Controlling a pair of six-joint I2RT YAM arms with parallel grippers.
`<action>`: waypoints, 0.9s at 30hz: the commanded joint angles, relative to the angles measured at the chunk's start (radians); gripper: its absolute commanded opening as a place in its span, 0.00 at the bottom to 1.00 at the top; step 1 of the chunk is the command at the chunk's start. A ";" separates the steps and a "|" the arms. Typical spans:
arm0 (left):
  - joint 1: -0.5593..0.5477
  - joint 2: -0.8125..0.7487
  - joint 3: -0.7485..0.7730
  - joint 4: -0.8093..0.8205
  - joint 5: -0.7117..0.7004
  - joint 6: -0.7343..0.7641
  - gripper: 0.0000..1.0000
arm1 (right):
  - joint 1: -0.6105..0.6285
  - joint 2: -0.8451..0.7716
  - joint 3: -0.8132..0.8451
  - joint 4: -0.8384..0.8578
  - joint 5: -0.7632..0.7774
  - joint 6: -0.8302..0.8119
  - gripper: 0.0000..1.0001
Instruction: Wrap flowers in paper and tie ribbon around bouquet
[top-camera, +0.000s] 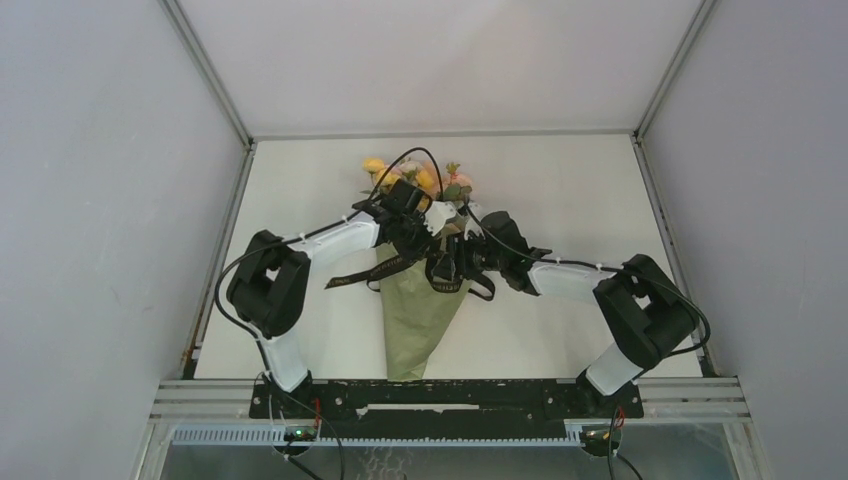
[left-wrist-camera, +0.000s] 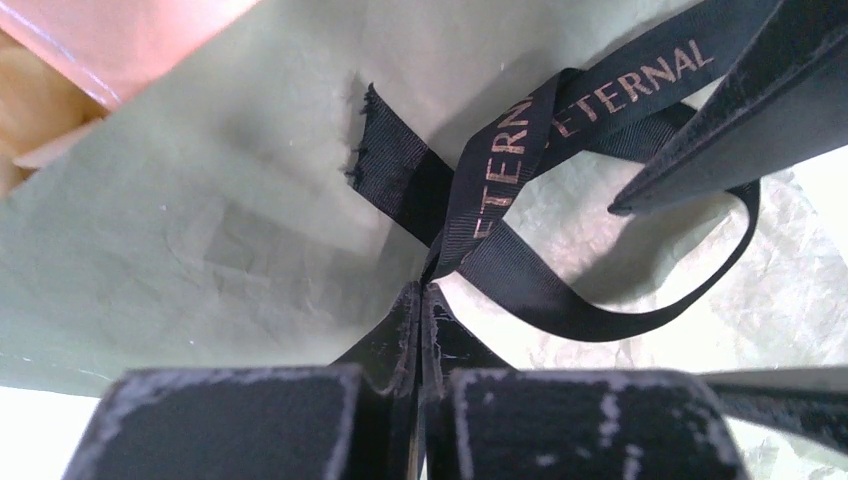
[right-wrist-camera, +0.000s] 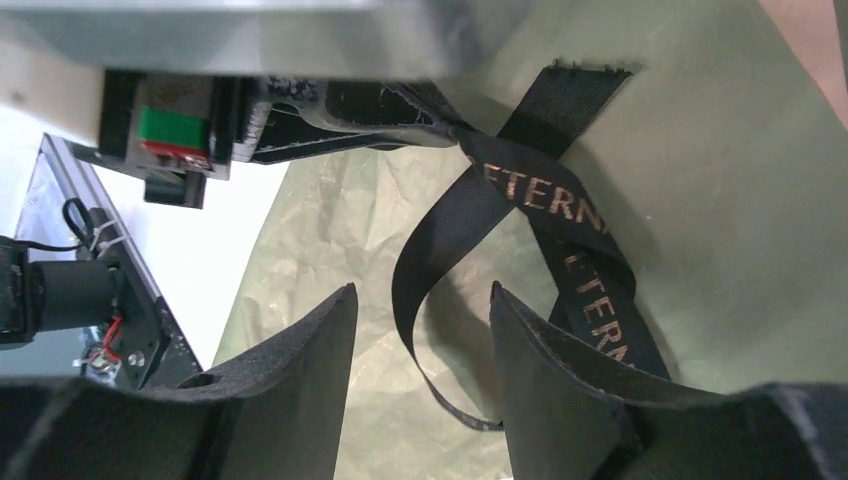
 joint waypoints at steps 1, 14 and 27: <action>0.008 -0.008 -0.006 0.043 0.032 -0.025 0.00 | 0.052 0.037 -0.016 0.087 -0.026 -0.111 0.59; 0.061 -0.019 -0.027 0.042 0.029 -0.017 0.00 | 0.067 0.021 -0.120 0.117 -0.019 -0.183 0.54; 0.104 -0.121 0.050 -0.240 0.112 0.170 0.71 | 0.073 0.024 -0.109 0.108 -0.020 -0.163 0.00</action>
